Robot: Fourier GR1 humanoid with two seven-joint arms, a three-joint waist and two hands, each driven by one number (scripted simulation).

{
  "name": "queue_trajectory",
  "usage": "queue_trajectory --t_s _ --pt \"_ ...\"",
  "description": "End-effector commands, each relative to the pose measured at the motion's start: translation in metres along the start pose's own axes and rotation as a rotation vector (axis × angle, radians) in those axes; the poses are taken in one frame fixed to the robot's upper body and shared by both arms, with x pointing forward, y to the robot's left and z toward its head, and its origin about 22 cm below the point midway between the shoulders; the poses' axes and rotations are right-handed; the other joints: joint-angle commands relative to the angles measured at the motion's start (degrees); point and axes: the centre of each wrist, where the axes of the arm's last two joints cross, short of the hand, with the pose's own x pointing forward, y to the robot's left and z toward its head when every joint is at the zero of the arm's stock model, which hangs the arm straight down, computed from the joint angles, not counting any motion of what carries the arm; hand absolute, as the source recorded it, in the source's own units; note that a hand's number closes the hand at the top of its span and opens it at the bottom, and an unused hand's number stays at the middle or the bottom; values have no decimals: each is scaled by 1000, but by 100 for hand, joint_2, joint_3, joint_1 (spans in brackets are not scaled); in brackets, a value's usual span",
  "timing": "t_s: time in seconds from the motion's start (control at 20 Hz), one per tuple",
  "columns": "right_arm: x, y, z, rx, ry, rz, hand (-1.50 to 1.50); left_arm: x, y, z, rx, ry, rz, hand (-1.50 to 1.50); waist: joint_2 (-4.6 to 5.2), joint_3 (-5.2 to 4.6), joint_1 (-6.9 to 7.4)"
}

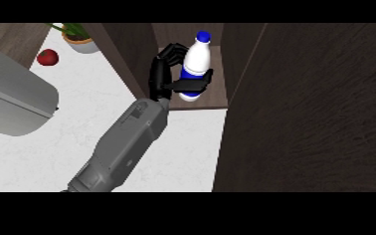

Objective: Pick up the bottled water, place it into the cabinet and close the cabinet

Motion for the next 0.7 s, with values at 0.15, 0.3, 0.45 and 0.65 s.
queue_trajectory --t_s 0.15,0.3,0.45,0.65 --pt "18 -1 7 -1 -29 -11 -150 -13 7 -10 67 13 -108 150 -5 -1 30" --pt "21 -4 11 18 -25 -14 -150 -6 8 -28 108 2 -158 150 19 -1 -35" --pt "14 -9 4 33 -41 -10 -150 -2 4 -34 149 -31 -225 150 59 -1 -135" --pt "21 -1 17 31 -45 -16 -150 -21 22 -28 149 -34 -229 150 46 -4 -141"
